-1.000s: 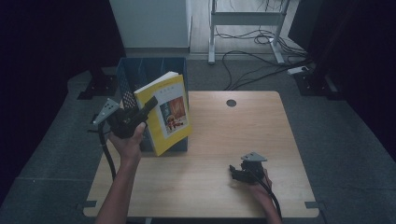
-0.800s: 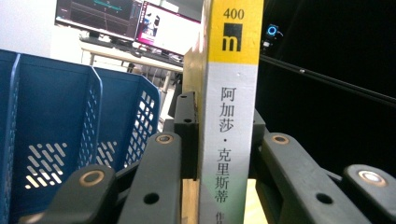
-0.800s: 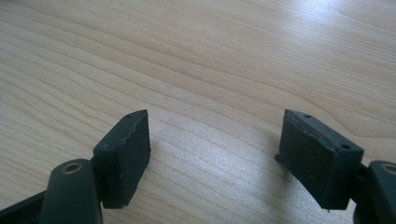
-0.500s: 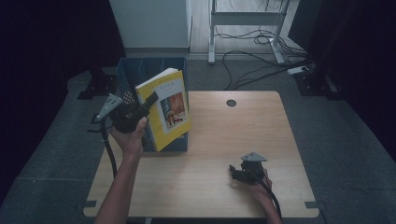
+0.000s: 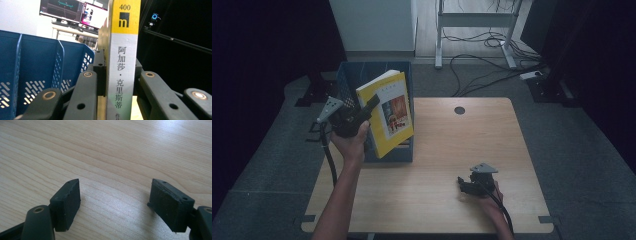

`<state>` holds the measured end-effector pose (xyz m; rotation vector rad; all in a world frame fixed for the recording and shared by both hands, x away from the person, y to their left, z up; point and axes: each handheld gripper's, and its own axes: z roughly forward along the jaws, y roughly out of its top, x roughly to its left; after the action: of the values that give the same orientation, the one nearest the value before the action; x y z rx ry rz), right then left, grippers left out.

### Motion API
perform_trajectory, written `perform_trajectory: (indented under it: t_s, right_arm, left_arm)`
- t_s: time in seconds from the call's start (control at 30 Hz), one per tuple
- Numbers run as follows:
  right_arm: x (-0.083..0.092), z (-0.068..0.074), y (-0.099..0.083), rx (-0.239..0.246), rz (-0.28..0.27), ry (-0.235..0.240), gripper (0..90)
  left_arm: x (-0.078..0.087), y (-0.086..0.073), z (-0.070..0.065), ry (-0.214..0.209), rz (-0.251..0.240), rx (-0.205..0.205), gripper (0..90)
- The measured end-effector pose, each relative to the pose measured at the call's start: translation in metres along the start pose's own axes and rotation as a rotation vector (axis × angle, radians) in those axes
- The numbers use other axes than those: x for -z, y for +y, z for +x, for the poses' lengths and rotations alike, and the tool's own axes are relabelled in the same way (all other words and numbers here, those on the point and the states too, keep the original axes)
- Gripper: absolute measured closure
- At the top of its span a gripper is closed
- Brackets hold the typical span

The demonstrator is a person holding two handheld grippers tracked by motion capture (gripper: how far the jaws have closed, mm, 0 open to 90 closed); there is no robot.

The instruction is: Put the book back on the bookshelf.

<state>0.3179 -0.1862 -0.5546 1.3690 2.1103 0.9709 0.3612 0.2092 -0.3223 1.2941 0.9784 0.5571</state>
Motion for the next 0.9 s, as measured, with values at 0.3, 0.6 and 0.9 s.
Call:
perform_trajectory:
  t_s: [0.3,0.6,0.9]
  right_arm:
    - [0.000,0.000,0.000,-0.001,0.000,-0.002,24.0]
    - [0.000,0.000,0.000,-0.004,-0.001,-0.003,23.9]
    - [0.000,0.000,0.000,-0.008,0.000,-0.006,23.9]
  left_arm:
    - [-0.006,0.000,0.006,0.035,0.011,-0.007,75.7]
    - [-0.014,0.001,0.010,0.063,0.017,-0.012,75.7]
    - [-0.022,-0.002,0.012,0.093,0.025,-0.007,75.7]
